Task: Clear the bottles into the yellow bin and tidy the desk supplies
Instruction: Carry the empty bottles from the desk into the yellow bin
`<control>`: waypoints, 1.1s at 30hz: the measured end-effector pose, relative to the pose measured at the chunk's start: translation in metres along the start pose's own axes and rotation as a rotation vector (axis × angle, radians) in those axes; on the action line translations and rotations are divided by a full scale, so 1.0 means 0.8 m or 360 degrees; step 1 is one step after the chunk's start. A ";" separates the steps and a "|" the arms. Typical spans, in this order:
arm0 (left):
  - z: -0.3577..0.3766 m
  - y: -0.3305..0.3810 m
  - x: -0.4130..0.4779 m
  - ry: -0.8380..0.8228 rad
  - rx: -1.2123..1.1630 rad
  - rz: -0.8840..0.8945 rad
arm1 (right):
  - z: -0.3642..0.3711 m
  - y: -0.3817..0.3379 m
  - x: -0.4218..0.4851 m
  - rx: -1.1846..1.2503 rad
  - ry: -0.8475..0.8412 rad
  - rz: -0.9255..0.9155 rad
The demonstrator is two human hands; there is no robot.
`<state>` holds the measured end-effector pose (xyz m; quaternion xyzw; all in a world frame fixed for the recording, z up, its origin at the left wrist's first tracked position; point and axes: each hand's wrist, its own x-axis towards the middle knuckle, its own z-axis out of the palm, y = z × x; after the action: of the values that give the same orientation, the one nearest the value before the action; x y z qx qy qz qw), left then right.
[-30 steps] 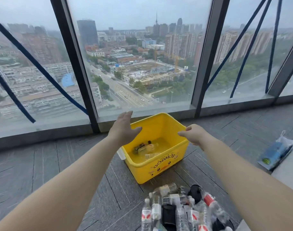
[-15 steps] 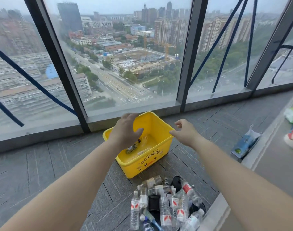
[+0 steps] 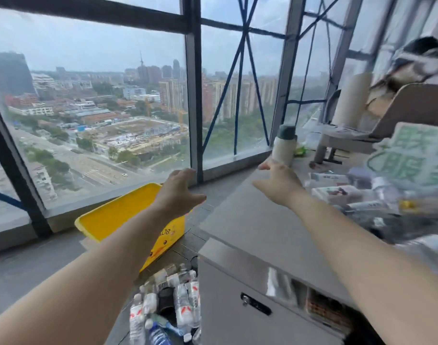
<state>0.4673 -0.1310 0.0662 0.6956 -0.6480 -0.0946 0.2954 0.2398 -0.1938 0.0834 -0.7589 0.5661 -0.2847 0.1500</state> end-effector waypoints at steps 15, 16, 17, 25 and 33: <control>0.207 0.284 -0.038 -0.0406 -0.0117 0.0550 | -0.230 0.245 -0.218 -0.0389 -0.0074 0.0502; 0.215 0.284 -0.034 -0.0387 -0.0060 0.0531 | -0.224 0.251 -0.220 -0.0425 -0.0133 0.0473; 0.221 0.283 -0.028 -0.0355 -0.0004 0.0496 | -0.218 0.255 -0.219 -0.0478 -0.0180 0.0424; 0.267 0.257 0.006 -0.0452 -0.0030 0.0364 | -0.183 0.269 -0.193 -0.0718 -0.0397 0.0175; 0.264 0.245 -0.021 -0.0263 -0.0224 0.0318 | -0.172 0.250 -0.196 -0.0854 -0.0273 0.0117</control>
<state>0.1903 -0.1733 -0.0037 0.5950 -0.7279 -0.1670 0.2970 -0.0286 -0.0954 0.0410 -0.7717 0.6337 -0.0537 0.0013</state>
